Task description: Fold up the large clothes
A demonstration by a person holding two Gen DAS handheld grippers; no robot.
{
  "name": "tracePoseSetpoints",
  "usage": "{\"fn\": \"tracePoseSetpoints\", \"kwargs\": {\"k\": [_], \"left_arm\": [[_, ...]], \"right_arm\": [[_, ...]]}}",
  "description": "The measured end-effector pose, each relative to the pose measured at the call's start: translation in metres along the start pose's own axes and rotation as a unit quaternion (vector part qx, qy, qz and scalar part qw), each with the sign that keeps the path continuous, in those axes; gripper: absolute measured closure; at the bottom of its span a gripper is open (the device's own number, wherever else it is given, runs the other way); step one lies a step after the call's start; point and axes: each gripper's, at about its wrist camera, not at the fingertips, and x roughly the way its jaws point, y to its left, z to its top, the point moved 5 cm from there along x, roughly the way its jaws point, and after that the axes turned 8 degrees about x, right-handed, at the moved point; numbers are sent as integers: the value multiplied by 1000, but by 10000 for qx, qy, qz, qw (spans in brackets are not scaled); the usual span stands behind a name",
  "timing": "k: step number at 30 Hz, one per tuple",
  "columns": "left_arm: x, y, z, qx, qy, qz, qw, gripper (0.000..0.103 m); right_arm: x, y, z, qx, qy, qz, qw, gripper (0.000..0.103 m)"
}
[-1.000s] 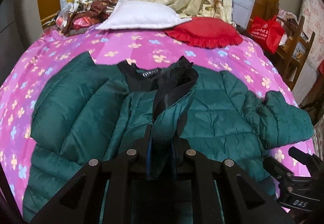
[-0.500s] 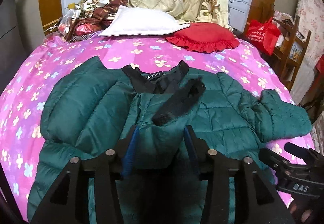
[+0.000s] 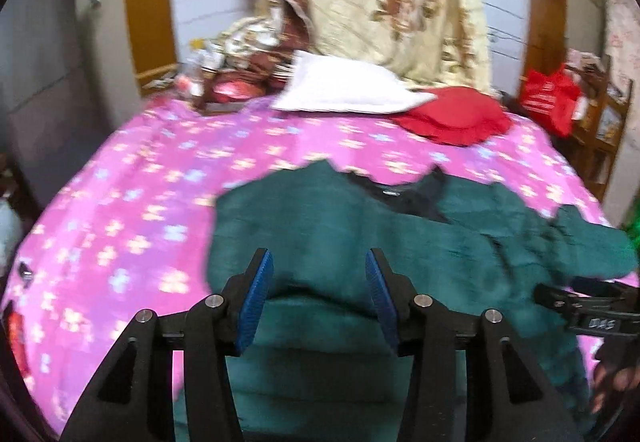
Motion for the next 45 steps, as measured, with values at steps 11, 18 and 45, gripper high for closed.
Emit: {"fn": "tracePoseSetpoints", "kwargs": {"k": [11,18,45], "left_arm": [[48,75,-26,-651,406,492,9958,78],[65,84,-38,-794,630,474,9937,78],[75,70,-41,-934,829,336,9916,78]], "right_arm": [[56,40,7,54,313,65,9995,0],[79,46,7,97,187,223,9995,48],[66,-22,63,-240,-821,-870,9925,86]]}}
